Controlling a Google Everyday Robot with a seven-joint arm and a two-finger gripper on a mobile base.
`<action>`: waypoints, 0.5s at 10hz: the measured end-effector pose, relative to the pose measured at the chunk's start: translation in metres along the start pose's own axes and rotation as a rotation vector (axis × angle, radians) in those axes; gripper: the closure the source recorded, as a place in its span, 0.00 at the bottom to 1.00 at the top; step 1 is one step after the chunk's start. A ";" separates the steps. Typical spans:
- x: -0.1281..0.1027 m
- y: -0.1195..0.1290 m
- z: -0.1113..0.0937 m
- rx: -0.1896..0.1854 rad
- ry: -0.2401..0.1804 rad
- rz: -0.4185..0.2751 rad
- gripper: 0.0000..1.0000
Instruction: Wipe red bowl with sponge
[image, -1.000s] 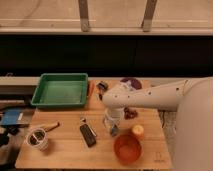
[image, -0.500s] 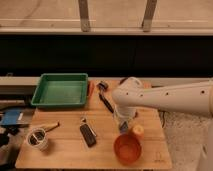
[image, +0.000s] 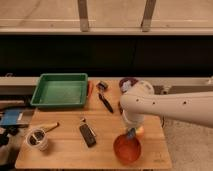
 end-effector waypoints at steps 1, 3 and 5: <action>0.009 -0.001 0.001 -0.008 0.001 0.019 1.00; 0.035 -0.003 0.007 -0.042 0.007 0.072 1.00; 0.050 -0.007 0.013 -0.055 0.015 0.109 1.00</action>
